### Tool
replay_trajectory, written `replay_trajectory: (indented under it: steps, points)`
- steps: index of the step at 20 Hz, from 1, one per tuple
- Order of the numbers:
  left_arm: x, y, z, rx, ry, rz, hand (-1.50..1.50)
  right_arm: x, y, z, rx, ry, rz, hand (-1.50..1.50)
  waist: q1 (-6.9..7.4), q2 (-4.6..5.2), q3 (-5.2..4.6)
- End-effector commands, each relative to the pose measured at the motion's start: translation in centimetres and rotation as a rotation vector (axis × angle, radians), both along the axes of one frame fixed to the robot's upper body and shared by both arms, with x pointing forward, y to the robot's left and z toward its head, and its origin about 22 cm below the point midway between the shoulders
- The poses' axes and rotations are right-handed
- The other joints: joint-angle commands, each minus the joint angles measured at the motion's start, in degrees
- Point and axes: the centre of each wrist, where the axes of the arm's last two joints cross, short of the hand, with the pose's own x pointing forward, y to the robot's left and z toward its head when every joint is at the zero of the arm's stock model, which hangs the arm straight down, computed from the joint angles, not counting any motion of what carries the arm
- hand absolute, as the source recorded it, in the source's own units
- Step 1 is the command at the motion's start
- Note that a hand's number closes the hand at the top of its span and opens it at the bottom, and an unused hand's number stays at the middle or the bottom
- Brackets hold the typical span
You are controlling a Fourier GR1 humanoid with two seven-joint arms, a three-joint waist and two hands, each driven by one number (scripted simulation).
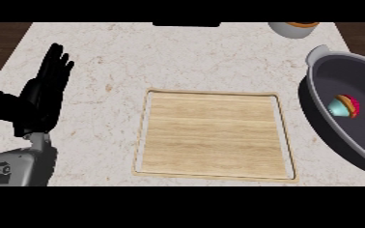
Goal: Pick the cupcake from the tray and place it in the pot
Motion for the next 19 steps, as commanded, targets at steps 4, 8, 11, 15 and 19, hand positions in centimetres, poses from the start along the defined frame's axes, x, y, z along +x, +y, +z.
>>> replay_trajectory:
  steps: [4,8,11,15,19]
  points:
    - [0.5,-0.5,0.3,-0.017,-0.002,-0.024,0.00,-3.8,-4.6,3.2,0.087,-0.013,0.080,-1.50,0.20,0.36,0.20]
    - [-0.4,-0.6,0.1,-0.004,-0.001,0.002,0.00,-5.4,-5.5,2.9,0.105,-0.011,0.081,-1.50,0.13,0.16,0.30]
    - [-0.3,0.3,-0.5,0.009,0.003,0.010,0.00,-5.9,-6.2,4.5,0.088,-0.016,0.079,-1.50,0.30,0.38,0.39]
    - [-0.6,0.9,-0.9,-0.002,0.009,0.001,0.00,-6.6,-6.4,4.2,0.083,-0.006,0.088,-1.50,0.13,0.16,0.35]
    - [-0.2,0.3,0.4,-0.001,-0.013,-0.025,0.00,-6.4,-6.6,5.0,0.076,0.008,0.060,-1.50,0.96,0.30,0.48]
